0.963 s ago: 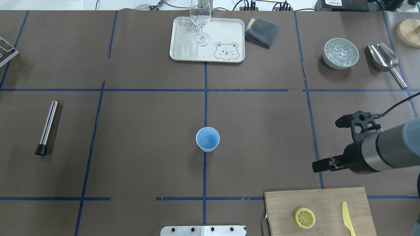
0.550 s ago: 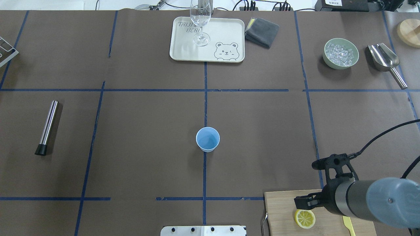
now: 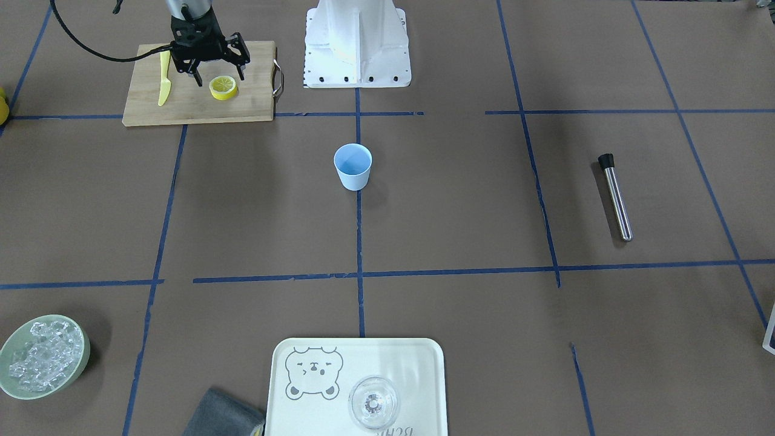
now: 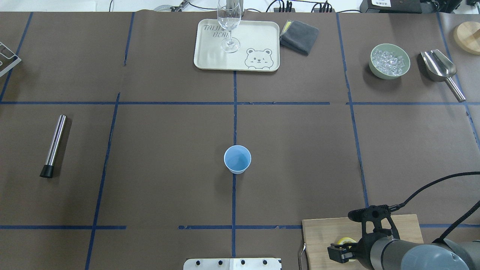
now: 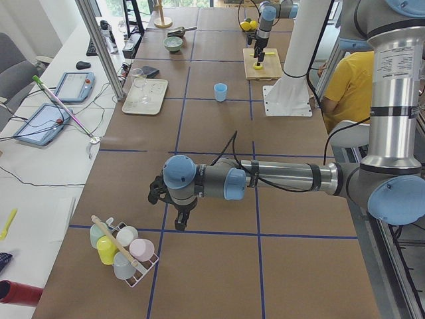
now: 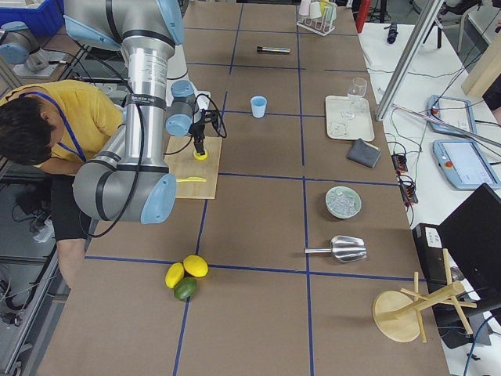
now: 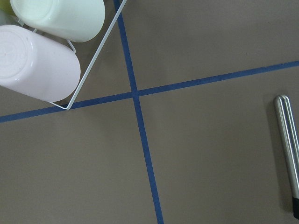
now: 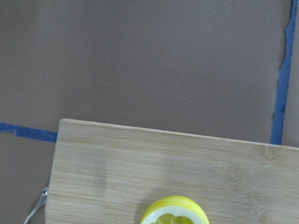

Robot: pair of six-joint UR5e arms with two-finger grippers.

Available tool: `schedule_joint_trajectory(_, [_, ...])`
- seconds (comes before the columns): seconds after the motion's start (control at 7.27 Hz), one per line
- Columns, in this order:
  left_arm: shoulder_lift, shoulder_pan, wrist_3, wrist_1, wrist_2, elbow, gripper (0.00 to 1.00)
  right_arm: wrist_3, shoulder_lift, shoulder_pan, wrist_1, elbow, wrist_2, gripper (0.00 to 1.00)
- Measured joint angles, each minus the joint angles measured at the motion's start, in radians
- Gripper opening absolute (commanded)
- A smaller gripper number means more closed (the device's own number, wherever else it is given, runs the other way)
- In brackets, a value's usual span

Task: Squeeze lemon into cup
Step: 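Close the right gripper on the lemon slice and squeeze it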

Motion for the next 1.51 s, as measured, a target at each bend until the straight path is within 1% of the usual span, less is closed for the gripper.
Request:
schedule_joint_trajectory(0.41, [0.001, 0.000, 0.003, 0.000, 0.000, 0.001, 1.00, 0.018, 0.009, -0.006, 0.001, -0.031, -0.002, 0.99])
schedule_joint_trajectory(0.69, [0.001, 0.000, 0.004, -0.001, 0.000, -0.001, 1.00, 0.019, 0.011, -0.007, 0.001, -0.048, -0.001, 0.93])
schedule_joint_trajectory(0.83, [0.001, 0.000, 0.004, 0.000, 0.000, -0.001, 1.00, 0.019, 0.011, -0.007, 0.001, -0.052, 0.000, 0.92])
schedule_joint_trajectory(1.1, [0.001, 0.000, 0.003, 0.000, 0.000, -0.002, 1.00, 0.019, 0.012, -0.009, 0.001, -0.054, 0.003, 0.83])
schedule_joint_trajectory(1.38, [0.001, 0.000, 0.001, 0.000, -0.001, -0.004, 1.00, 0.019, 0.013, -0.009, 0.001, -0.055, 0.018, 0.77])
schedule_joint_trajectory(1.51, [0.001, 0.000, 0.001, 0.000, -0.001, -0.005, 1.00, 0.019, 0.013, -0.009, 0.001, -0.055, 0.023, 0.67])
